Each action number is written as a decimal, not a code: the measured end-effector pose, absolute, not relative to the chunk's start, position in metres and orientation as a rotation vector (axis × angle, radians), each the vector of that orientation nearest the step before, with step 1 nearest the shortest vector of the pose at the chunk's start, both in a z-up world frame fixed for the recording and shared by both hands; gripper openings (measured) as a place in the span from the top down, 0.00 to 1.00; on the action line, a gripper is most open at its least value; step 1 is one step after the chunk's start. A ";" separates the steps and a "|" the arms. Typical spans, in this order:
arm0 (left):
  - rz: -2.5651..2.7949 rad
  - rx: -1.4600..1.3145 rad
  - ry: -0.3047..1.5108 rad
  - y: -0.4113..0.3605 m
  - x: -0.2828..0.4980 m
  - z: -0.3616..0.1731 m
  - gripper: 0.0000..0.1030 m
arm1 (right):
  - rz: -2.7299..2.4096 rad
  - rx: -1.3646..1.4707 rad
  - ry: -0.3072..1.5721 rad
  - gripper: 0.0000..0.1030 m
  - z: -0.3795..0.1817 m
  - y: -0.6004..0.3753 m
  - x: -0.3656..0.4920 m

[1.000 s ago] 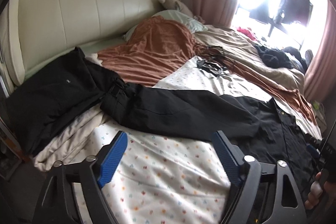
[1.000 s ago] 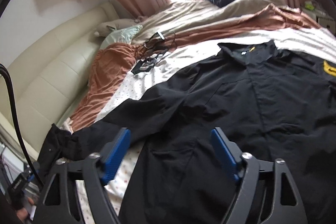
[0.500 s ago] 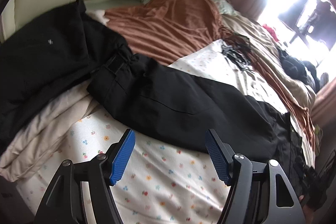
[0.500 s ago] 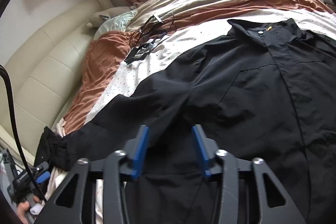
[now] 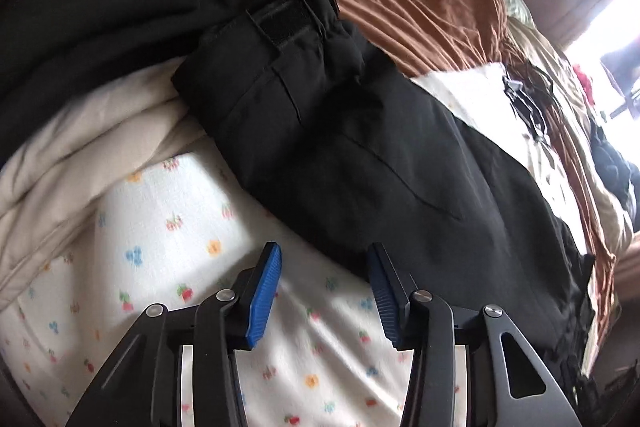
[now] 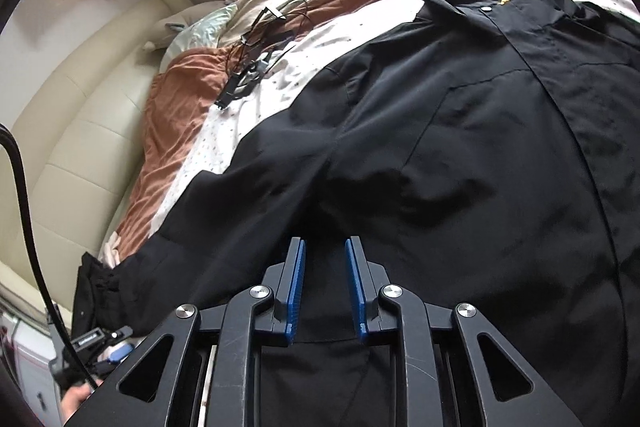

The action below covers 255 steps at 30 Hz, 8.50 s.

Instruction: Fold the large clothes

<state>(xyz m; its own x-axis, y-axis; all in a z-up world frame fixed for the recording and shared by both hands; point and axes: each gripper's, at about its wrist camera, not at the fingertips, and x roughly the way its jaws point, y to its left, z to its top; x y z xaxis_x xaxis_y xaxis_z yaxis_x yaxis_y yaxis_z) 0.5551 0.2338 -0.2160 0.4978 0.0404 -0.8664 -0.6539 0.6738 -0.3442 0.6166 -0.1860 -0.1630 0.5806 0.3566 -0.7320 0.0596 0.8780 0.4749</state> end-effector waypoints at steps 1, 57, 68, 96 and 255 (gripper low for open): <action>0.482 -0.718 0.966 0.234 0.557 -0.215 0.55 | 0.180 0.489 0.946 0.79 -0.164 -0.186 0.617; -0.255 -0.239 0.421 -0.063 0.651 0.137 0.99 | 0.107 0.843 0.870 0.67 -0.125 -0.304 0.583; -0.519 -0.178 0.526 -0.180 0.657 0.106 0.99 | -0.040 0.972 0.801 0.66 -0.132 -0.402 0.529; -0.593 -0.361 0.867 -0.190 0.652 -0.049 0.16 | -0.219 1.192 0.688 0.66 -0.147 -0.483 0.503; 0.072 -0.488 0.890 0.045 0.525 -0.121 0.28 | -0.278 0.991 0.439 0.94 -0.117 -0.486 0.518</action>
